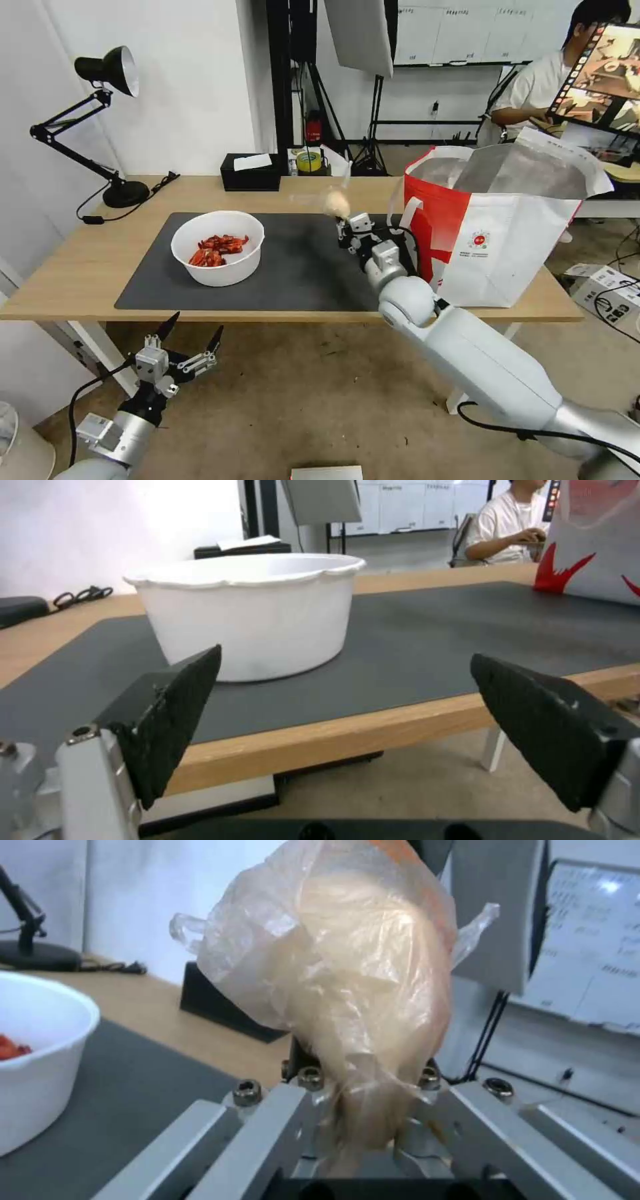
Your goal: Pick up the trash from the table and place it into the takeout bag.
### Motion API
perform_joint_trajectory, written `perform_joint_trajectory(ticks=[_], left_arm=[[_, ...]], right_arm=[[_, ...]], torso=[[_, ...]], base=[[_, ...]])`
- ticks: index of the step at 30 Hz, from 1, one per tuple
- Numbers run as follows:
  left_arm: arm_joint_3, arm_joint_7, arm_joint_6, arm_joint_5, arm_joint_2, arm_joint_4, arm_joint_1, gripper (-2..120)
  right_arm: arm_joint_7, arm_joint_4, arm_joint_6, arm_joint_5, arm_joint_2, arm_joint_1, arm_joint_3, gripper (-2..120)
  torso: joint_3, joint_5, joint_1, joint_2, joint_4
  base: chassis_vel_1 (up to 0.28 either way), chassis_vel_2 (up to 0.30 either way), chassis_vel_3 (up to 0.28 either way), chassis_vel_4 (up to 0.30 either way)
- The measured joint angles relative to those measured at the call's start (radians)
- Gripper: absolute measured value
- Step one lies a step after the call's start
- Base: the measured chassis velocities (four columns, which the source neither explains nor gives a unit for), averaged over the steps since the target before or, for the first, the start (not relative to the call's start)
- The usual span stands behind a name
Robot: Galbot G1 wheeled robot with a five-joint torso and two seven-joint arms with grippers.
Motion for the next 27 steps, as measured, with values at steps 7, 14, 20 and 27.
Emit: perform_joint_trajectory(ticks=[7, 14, 20, 27], left_arm=[[0.005, -0.002, -0.003, 0.007, -0.003, -0.009, 0.003, 100], [0.032, -0.032, -0.004, 0.037, -0.013, -0.012, -0.006, 100], [0.043, -0.033, -0.004, 0.046, -0.020, -0.015, -0.006, 100], [0.050, -0.032, -0.004, 0.053, -0.023, -0.021, -0.002, 100]], right_arm=[[0.077, 0.161, -0.002, -0.014, -0.091, -0.062, 0.088, 7], [0.173, 0.242, -0.054, 0.033, -0.150, -0.092, 0.202, 7], [0.237, 0.312, -0.126, 0.068, -0.199, -0.126, 0.281, 7], [0.324, 0.345, -0.213, 0.113, -0.238, -0.158, 0.345, 7]], torso=[[0.000, 0.0000, 0.000, 0.000, 0.0002], [0.000, 0.0000, 0.000, 0.000, 0.0000], [0.000, -0.0001, 0.000, 0.000, 0.0000], [0.000, 0.0001, 0.000, 0.000, 0.0000]], base=[[0.000, 0.000, 0.000, 0.000], [0.000, 0.000, 0.000, 0.000], [0.000, 0.000, 0.000, 0.000], [0.000, 0.000, 0.000, 0.000]])
